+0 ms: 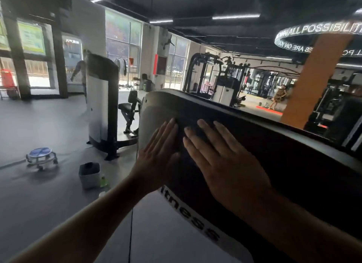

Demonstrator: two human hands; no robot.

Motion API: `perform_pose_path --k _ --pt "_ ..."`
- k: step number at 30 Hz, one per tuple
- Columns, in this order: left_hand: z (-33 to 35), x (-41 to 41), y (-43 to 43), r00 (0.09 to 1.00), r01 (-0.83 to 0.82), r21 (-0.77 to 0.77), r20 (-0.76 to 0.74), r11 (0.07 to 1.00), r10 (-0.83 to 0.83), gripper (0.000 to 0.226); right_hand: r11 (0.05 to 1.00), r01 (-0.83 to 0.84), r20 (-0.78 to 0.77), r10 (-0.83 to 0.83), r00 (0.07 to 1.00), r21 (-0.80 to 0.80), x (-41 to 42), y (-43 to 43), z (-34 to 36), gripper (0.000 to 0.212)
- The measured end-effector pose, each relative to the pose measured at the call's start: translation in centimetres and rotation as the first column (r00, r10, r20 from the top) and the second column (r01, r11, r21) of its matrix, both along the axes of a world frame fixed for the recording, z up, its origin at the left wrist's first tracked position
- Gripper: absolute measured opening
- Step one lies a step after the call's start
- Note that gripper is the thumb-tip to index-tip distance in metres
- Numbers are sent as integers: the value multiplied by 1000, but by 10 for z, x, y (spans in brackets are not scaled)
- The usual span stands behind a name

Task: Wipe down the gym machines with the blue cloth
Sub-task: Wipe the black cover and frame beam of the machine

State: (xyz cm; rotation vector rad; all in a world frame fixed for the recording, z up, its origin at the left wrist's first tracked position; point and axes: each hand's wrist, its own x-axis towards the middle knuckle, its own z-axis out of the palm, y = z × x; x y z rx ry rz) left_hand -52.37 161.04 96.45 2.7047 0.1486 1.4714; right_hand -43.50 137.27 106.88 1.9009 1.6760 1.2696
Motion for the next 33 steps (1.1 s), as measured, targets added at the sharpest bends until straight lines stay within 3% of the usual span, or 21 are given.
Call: perform_pose_path --k 2,6,9,13,17,21,27,30,33 --pt "-7 1 24 999 32 70 3 997 -32 66 1000 17 -5 -17 1000 -1 -2 13 -7 65" --pt "-9 -1 69 995 98 31 4 995 -98 74 989 87 4 -88 996 118 -10 -7 -25 73" --pt "-10 4 92 988 156 41 -15 987 -155 75 963 164 -14 -165 986 214 -31 25 -34 72" --pt "-10 7 104 969 247 98 -6 964 -248 74 966 211 -67 -203 977 153 -44 97 -42 78" --pt "-12 3 124 962 271 53 10 961 -272 74 950 278 -38 -276 960 142 -40 57 -47 70" --pt "-15 8 150 960 280 9 -12 960 -279 71 903 375 -27 -378 926 211 -42 35 -74 79" --pt "-30 17 177 964 267 87 -25 960 -266 73 949 302 -106 -292 950 90 -55 151 -90 93" --pt "-29 21 187 967 255 176 -55 951 -249 70 952 298 -92 -291 952 72 -54 164 -88 93" --pt "-15 21 196 964 258 155 28 954 -265 68 930 298 -117 -279 953 215 -51 129 -64 84"
